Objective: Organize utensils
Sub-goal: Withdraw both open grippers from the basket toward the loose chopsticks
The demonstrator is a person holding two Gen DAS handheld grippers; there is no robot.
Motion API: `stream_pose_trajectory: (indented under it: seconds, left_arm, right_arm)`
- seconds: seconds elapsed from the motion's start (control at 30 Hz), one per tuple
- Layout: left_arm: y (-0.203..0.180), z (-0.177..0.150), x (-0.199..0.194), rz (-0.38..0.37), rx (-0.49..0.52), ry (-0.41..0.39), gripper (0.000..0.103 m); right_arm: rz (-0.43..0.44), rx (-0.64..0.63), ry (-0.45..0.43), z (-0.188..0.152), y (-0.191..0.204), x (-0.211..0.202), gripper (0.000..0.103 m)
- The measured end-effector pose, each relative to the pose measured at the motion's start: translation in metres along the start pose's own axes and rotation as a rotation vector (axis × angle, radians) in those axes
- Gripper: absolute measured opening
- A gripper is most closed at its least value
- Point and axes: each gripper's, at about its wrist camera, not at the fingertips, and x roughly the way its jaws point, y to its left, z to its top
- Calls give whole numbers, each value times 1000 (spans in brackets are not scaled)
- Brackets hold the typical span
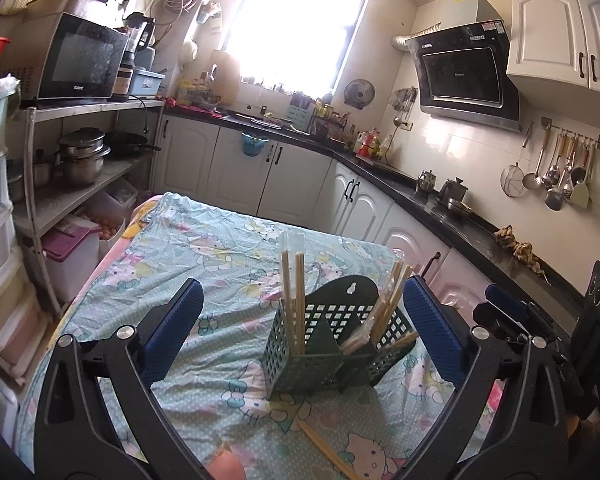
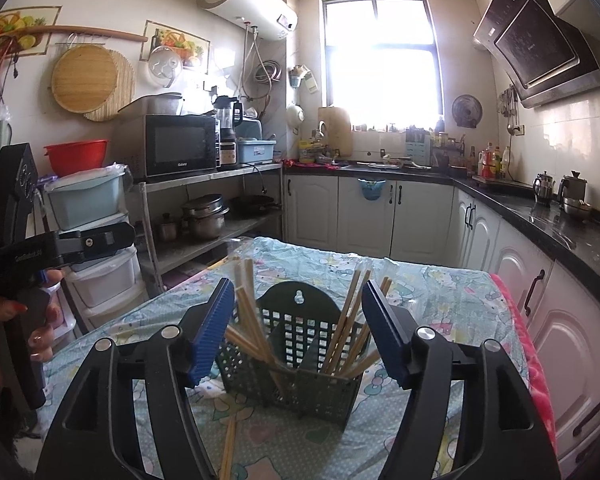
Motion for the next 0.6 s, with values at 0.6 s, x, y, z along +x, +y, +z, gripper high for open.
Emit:
stream_pose_trajectory:
  seconds: [0.6]
  left_arm:
    - [7,-40,0,5,-8,115,92]
  right_arm:
    - [85,-108,103,-33,41,-26,68]
